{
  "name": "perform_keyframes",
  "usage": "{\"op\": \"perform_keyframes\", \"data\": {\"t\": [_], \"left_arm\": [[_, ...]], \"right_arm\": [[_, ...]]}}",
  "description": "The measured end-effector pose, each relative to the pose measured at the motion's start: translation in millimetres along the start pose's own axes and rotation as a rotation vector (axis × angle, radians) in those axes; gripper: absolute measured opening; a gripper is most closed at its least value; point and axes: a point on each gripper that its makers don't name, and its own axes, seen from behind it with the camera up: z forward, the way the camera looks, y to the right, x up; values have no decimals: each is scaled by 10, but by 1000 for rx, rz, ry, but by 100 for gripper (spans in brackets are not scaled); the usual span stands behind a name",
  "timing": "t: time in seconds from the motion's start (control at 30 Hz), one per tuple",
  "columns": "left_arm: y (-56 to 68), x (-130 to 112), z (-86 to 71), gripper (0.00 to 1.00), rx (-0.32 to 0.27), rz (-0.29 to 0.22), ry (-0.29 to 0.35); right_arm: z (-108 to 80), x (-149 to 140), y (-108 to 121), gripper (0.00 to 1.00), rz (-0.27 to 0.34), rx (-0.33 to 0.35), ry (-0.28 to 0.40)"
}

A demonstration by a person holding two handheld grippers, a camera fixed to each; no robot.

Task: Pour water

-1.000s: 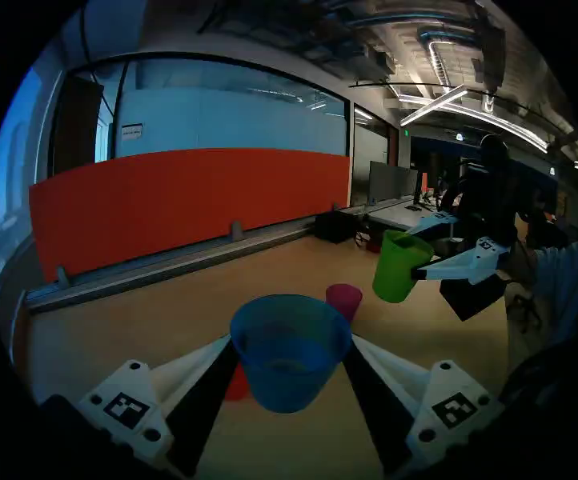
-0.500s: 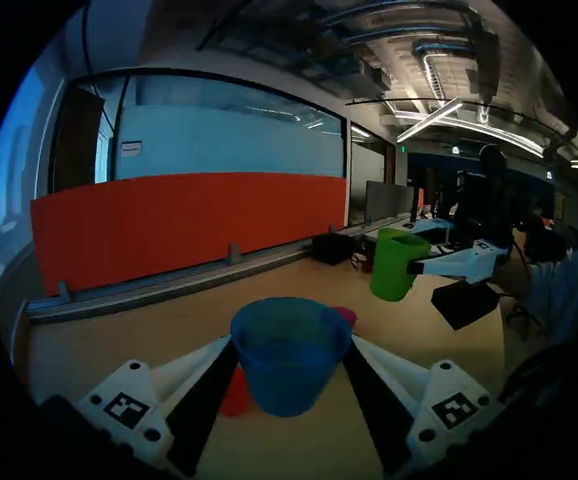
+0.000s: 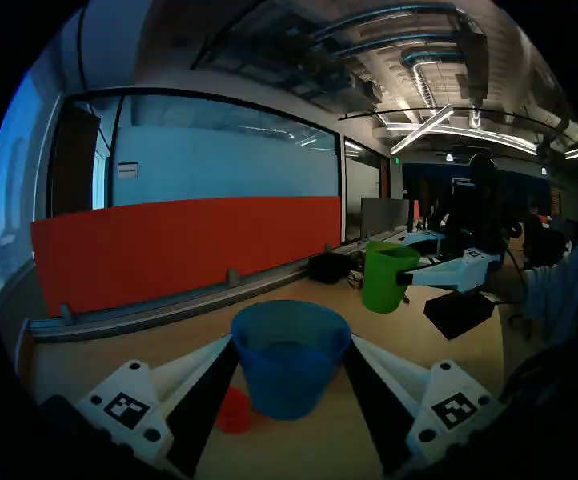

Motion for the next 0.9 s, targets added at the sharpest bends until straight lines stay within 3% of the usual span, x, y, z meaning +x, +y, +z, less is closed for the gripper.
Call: {"op": "perform_keyframes", "data": {"t": [0.9], "left_arm": [[-23,491,-122,86,31,167,61]], "right_arm": [[233,-17,-360,91,-11,97,-17]]}}
